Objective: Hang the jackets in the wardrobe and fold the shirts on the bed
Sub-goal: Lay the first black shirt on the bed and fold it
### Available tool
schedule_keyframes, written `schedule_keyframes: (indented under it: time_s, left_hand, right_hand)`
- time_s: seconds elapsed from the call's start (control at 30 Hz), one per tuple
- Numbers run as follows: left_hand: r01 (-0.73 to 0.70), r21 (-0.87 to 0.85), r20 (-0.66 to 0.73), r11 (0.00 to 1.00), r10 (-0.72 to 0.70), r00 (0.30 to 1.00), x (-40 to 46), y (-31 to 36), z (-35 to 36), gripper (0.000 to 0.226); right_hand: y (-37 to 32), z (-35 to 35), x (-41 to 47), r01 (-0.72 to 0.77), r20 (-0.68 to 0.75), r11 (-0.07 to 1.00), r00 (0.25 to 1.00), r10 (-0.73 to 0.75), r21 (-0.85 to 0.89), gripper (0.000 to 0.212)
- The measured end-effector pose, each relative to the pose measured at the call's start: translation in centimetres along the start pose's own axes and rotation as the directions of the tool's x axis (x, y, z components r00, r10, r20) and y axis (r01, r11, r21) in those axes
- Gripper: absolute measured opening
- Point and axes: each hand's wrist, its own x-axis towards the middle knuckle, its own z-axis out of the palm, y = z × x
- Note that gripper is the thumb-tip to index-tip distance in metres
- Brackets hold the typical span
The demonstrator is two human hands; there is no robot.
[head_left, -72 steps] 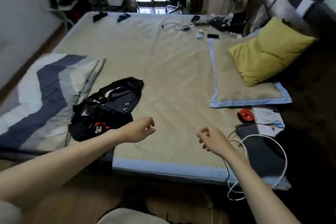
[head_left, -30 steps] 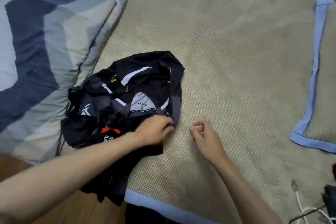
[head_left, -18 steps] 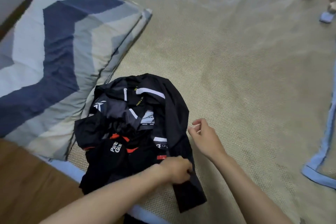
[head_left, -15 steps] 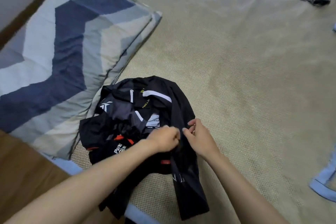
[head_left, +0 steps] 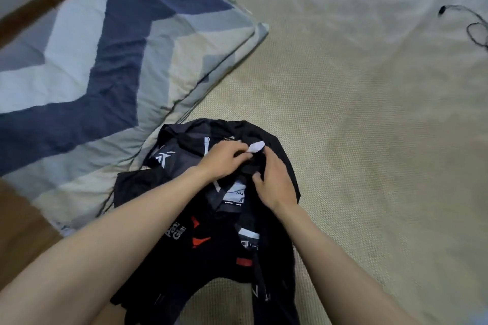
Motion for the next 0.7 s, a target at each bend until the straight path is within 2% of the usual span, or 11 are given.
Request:
schedule_keyframes:
  time_s: [0.1, 0.13, 0.17, 0.23, 0.3, 0.4, 0.47, 0.53, 0.57, 0.63, 0.7]
  left_hand:
    - [-0.145, 0.071, 0.099, 0.987, 0.138, 0.986, -3.0, 3.0, 2.4, 0.021]
    - [-0.197, 0.103, 0.144, 0.975, 0.181, 0.973, -3.9, 3.5, 3.0, 0.020]
    - [-0.235, 0.125, 0.194, 0.964, 0.208, 0.959, -4.9, 3.5, 3.3, 0.021]
    - [-0.258, 0.135, 0.264, 0.957, 0.216, 0.940, -6.0, 2.8, 3.0, 0.017]
    - [-0.235, 0.146, 0.234, 0.961, 0.197, 0.952, -6.3, 1.6, 1.9, 0.014]
    - [-0.056, 0.267, 0.014, 0.962, 0.054, 0.998, -4.6, -0.7, -0.5, 0.028]
    - [0.143, 0.422, -0.053, 0.895, -0.133, 0.990, -3.0, -2.6, -1.9, 0.051]
    - [0.234, 0.530, 0.021, 0.815, -0.288, 0.957, -1.9, -4.2, -2.6, 0.068]
    - [0.232, 0.558, 0.070, 0.797, -0.324, 0.944, -1.7, -4.6, -2.5, 0.068]
    - [0.194, 0.567, 0.103, 0.801, -0.303, 0.948, -1.7, -4.7, -1.8, 0.049]
    - [0.150, 0.497, 0.062, 0.855, -0.207, 0.976, -1.7, -4.0, -1.1, 0.027]
  right_hand:
    - [0.8, -0.9, 0.3, 0.032, 0.061, 0.984, 0.997, -0.043, 0.178, 0.082]
    - [1.1, -1.2, 0.2, 0.041, 0.109, 0.981, 0.992, -0.062, 0.188, 0.081]
    - [1.5, -1.4, -0.1, 0.062, 0.169, 0.988, 0.982, -0.087, 0.143, 0.076]
    - [2.8, -1.5, -1.0, 0.110, 0.291, 0.991, 0.953, -0.084, -0.075, 0.049]
    - [4.4, -1.6, -2.3, 0.101, 0.341, 0.971, 0.940, -0.022, -0.216, 0.018]
    - [6.8, -2.2, -4.3, -0.057, 0.260, 0.987, 0.961, 0.095, -0.151, 0.013]
    - [8.2, -2.7, -5.3, -0.139, 0.211, 0.985, 0.965, 0.157, -0.098, 0.018]
    - [8.6, -3.3, -6.2, -0.188, 0.278, 0.981, 0.941, 0.195, -0.053, 0.038]
    - [8.5, -3.5, -6.5, -0.206, 0.326, 0.978, 0.923, 0.205, -0.034, 0.049]
    - [8.2, -3.6, -6.8, -0.223, 0.331, 0.975, 0.919, 0.213, -0.007, 0.063]
    - [7.4, -3.6, -6.9, -0.195, 0.195, 0.981, 0.962, 0.193, -0.009, 0.072]
